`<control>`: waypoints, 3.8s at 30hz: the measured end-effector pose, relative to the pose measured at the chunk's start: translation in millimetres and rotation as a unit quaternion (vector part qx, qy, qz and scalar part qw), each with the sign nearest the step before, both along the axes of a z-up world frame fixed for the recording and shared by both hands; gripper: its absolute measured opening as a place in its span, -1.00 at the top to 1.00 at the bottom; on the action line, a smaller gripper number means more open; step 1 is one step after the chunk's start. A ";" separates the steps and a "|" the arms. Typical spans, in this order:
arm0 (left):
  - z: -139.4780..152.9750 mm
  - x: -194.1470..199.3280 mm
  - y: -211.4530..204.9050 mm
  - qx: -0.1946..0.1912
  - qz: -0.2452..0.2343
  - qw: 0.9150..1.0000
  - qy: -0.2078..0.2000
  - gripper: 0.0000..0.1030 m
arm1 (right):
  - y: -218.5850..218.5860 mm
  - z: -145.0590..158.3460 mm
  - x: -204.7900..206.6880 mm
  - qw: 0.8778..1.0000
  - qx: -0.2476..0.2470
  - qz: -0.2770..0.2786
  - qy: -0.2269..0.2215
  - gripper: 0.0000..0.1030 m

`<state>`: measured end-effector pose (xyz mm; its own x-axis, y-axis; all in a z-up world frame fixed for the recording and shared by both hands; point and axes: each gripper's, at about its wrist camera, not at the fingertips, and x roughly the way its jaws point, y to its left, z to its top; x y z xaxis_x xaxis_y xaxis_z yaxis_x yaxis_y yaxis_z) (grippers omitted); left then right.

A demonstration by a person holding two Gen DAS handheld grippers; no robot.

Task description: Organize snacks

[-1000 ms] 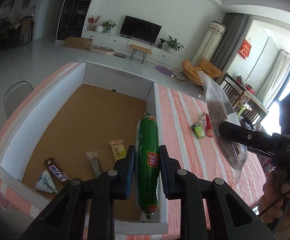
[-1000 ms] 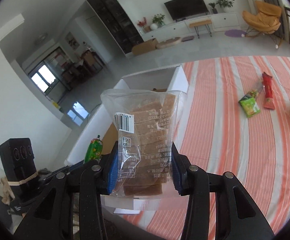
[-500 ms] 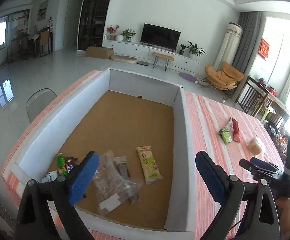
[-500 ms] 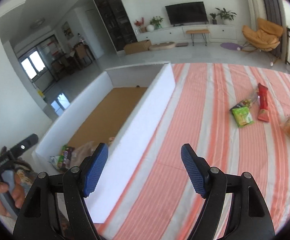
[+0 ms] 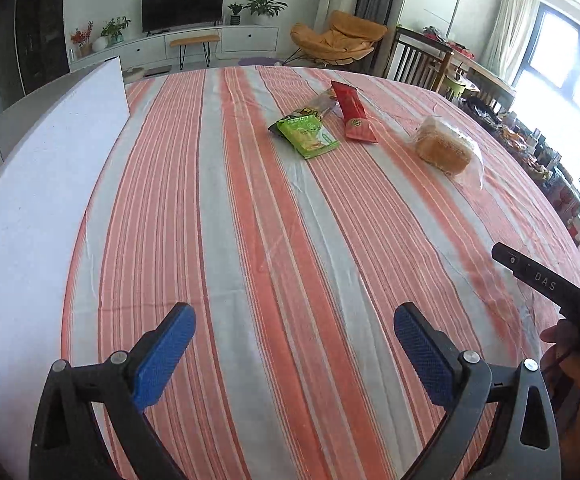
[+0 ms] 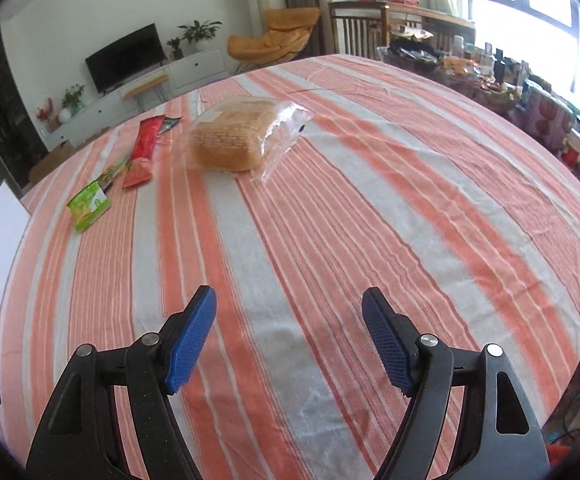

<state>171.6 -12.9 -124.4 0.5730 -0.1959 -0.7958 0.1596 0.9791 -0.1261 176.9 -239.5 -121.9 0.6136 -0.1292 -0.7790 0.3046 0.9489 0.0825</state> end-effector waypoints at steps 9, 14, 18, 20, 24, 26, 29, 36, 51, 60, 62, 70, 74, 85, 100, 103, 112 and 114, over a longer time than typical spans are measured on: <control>-30.8 35.7 -3.6 0.062 0.027 0.998 -0.007 -0.92 | -3.1 -10.0 -1.6 0.999 -0.041 -0.001 0.016 -0.53; -34.5 42.3 -5.5 0.061 0.033 0.998 -0.002 -1.00 | -2.3 -11.6 -2.1 0.999 -0.048 -0.003 0.018 -0.62; -34.1 41.6 -5.3 0.061 0.033 0.998 -0.002 -1.00 | -3.1 -11.5 -2.2 0.999 -0.049 -0.004 0.019 -0.66; -34.3 41.7 -5.1 0.061 0.033 0.998 -0.002 -1.00 | -3.0 -11.4 -2.2 0.999 -0.049 -0.004 0.018 -0.66; -33.7 41.3 -5.1 0.061 0.033 0.998 -0.002 -1.00 | -3.3 -11.4 -2.3 0.999 -0.049 -0.004 0.018 -0.67; -34.1 41.5 -5.0 0.061 0.033 0.998 -0.002 -1.00 | -2.9 -11.3 -2.3 0.999 -0.049 -0.004 0.019 -0.67; -34.1 49.0 -4.9 0.060 0.050 0.997 0.014 -0.99 | -2.8 -11.3 -2.3 0.999 -0.049 -0.004 0.018 -0.67; 0.1 123.2 -15.4 -0.042 0.092 0.994 0.039 -0.99 | -2.8 -11.6 -2.4 0.999 -0.049 -0.003 0.019 -0.69; -23.9 187.5 -54.0 0.057 0.059 0.996 0.040 -0.10 | -2.1 -11.7 -2.2 0.999 -0.048 0.003 0.021 -0.76; -17.1 53.6 -20.3 0.012 -0.107 0.991 0.083 -0.10 | -2.2 -11.7 -2.2 0.999 -0.048 0.003 0.021 -0.76; -20.1 28.5 -16.7 0.014 -0.120 0.990 0.078 -0.10 | -2.2 -11.7 -2.3 0.999 -0.048 0.003 0.021 -0.76; -25.0 15.0 -10.4 0.041 -0.083 0.995 0.035 -0.58 | -2.5 -11.6 -2.3 0.999 -0.048 0.003 0.021 -0.76; -31.6 9.3 -23.7 0.074 -0.081 0.994 0.016 -0.81 | -2.5 -11.6 -2.3 0.999 -0.048 0.003 0.021 -0.76; -36.8 4.1 -16.1 0.063 -0.046 0.997 -0.005 -1.00 | -2.4 -11.7 -2.5 0.999 -0.048 0.003 0.021 -0.76; -36.9 4.3 -16.2 0.062 -0.046 0.997 -0.005 -1.00 | -2.2 -11.6 -2.8 0.999 -0.049 0.003 0.021 -0.77; -36.9 4.3 -16.2 0.062 -0.046 0.997 -0.005 -1.00 | -2.2 -11.6 -2.9 0.999 -0.049 0.003 0.021 -0.76; -37.0 4.3 -16.2 0.062 -0.046 0.997 -0.006 -1.00 | -2.1 -11.7 -3.1 0.999 -0.049 0.003 0.021 -0.77; -37.0 4.2 -16.2 0.062 -0.046 0.997 -0.006 -1.00 | -2.3 -11.8 -3.2 0.999 -0.049 0.002 0.021 -0.77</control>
